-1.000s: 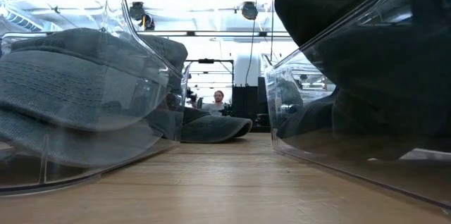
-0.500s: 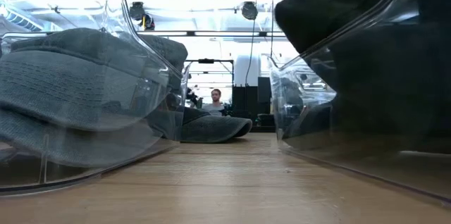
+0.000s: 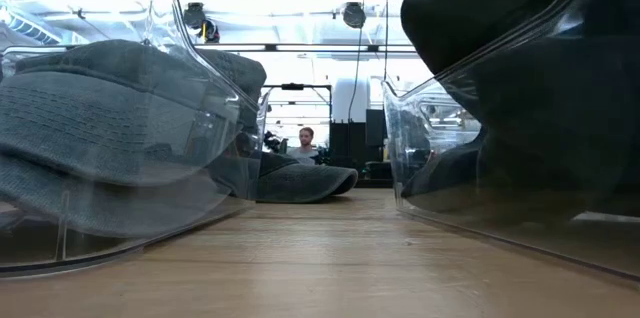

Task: Pick & Place hat
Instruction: Put the top right black cap into the right transparent bin

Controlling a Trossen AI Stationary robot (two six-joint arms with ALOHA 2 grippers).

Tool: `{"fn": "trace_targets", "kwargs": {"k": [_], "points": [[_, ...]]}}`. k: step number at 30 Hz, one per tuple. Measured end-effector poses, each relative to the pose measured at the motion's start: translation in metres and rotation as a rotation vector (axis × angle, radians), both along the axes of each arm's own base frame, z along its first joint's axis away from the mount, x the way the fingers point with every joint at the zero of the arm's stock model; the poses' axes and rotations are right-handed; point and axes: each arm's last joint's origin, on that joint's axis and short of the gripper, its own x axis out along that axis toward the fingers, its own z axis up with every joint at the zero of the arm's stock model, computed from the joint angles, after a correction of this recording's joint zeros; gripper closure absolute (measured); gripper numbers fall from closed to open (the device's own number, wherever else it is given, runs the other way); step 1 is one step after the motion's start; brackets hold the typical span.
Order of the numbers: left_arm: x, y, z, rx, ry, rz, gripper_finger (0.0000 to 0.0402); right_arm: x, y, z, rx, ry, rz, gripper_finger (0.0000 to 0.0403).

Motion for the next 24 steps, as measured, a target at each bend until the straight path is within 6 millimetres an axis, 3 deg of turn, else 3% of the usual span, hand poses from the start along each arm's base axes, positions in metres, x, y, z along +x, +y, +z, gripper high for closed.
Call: {"fn": "trace_targets", "kwargs": {"k": [5, 9, 16, 20, 24], "points": [[0.0, 0.0, 0.0, 0.0, 0.0, 0.0, 0.0325, -0.003, 0.011, 0.028, 0.172, -0.14, 0.071, 0.0387], [0.0, 0.0, 0.0, 0.0, 0.0, 0.0, 0.0325, -0.017, 0.015, 0.062, 0.226, -0.284, 0.072, 0.0396], [0.0, 0.0, 0.0, 0.0, 0.0, 0.0, 0.0325, -0.057, 0.006, 0.117, 0.143, -0.556, -0.012, 0.04], [0.0, 0.0, 0.0, 0.0, 0.0, 0.0, 0.0325, -0.067, -0.001, 0.125, 0.222, -0.668, -0.054, 0.0401], [0.0, 0.0, 0.0, 0.0, 0.0, 0.0, 0.0325, -0.072, -0.007, 0.11, 0.448, -0.657, -0.056, 0.0401]]}}
